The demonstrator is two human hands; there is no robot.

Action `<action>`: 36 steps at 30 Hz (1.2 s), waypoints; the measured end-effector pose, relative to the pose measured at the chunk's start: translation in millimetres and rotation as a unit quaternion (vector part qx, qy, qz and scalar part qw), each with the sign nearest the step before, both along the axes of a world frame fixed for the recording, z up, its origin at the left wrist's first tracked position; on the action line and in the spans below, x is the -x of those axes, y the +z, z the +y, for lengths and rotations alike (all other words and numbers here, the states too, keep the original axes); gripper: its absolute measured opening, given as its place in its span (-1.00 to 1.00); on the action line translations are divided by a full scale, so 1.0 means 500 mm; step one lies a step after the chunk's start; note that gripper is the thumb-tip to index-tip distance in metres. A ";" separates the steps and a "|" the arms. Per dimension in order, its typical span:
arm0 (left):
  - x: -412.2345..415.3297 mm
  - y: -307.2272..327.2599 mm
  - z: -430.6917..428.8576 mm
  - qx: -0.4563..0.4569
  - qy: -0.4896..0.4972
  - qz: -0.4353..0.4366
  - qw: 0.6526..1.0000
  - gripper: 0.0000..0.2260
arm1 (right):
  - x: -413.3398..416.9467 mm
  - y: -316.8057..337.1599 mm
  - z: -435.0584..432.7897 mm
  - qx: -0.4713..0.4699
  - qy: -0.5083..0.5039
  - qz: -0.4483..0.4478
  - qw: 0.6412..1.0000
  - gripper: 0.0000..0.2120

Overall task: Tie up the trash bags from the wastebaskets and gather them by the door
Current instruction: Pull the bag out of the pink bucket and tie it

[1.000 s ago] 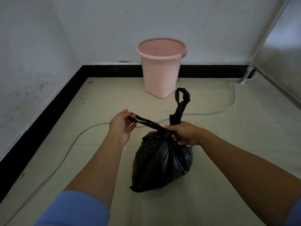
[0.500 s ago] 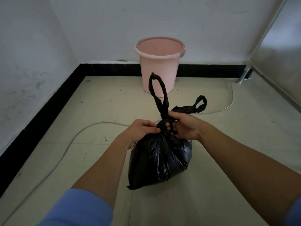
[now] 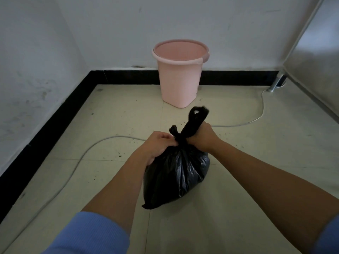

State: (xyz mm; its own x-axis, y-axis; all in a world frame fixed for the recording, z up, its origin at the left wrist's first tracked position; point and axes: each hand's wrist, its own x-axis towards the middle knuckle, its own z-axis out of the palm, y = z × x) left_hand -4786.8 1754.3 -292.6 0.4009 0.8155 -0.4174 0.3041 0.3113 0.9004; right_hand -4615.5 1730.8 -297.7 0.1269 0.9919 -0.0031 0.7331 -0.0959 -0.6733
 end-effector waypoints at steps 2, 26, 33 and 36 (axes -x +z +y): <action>-0.010 0.009 0.000 -0.011 -0.014 0.001 1.000 -0.90 | 0.011 -0.008 -0.004 -0.043 -0.001 -0.170 0.985 -0.82; -0.020 -0.062 0.002 -0.056 -0.005 0.060 0.997 -0.82 | -0.049 -0.042 -0.022 0.104 -0.373 0.413 0.824 -0.66; -0.039 -0.100 -0.026 -0.268 -0.085 0.289 0.915 -0.90 | -0.037 -0.037 -0.015 0.109 -0.343 0.441 0.822 -0.57; -0.039 -0.098 -0.026 -0.317 -0.023 0.282 0.905 -0.86 | -0.032 -0.040 -0.016 0.106 -0.337 0.445 0.823 -0.57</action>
State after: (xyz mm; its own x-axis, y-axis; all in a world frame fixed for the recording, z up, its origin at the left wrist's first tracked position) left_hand -4767.5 1741.3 -341.6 0.3106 0.9503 -0.0196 0.7704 -0.2396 0.5909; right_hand -4599.6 1723.0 -317.9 0.5026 0.6622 -0.5557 -0.3090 -0.4627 -0.8309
